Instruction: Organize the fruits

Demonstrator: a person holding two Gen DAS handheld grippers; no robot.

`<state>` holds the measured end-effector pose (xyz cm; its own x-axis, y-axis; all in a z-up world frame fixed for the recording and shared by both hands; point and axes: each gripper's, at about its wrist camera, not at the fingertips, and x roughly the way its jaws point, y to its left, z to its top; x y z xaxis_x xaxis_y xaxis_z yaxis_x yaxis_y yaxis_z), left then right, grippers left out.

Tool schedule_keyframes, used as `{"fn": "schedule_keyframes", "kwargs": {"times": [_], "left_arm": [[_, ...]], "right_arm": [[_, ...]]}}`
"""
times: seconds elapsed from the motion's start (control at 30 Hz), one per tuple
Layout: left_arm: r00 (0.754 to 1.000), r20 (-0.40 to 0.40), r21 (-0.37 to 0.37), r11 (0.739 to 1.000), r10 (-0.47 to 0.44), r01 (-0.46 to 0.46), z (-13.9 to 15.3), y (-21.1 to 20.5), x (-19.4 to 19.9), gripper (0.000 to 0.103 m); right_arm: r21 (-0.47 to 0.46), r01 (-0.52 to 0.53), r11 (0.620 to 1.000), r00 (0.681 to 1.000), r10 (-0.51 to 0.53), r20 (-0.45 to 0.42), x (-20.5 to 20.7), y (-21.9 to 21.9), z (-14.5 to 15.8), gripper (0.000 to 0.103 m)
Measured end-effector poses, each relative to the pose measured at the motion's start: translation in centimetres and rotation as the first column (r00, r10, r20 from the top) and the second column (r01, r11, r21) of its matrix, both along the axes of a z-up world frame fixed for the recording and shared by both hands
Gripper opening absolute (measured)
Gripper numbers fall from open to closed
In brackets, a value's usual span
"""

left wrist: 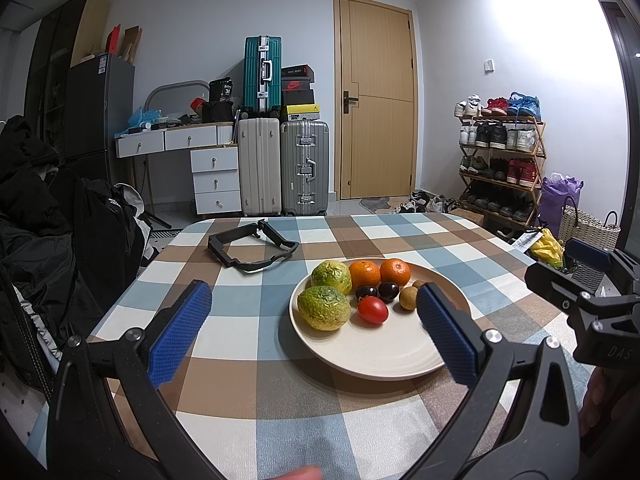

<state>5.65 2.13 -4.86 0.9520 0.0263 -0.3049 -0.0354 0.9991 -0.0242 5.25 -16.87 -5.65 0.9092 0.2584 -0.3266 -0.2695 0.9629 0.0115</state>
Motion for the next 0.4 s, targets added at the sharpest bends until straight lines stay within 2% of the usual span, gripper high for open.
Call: {"fn": "schedule_keyframes", "kwargs": {"times": [0.4], "left_arm": [[1.0,-0.003,0.0,1.0,0.001,-0.001,0.04,0.06,-0.03,0.102]], "right_arm": [[0.001,0.0,1.0,1.0,0.0,-0.001,-0.01,-0.05,0.02,0.103]]}}
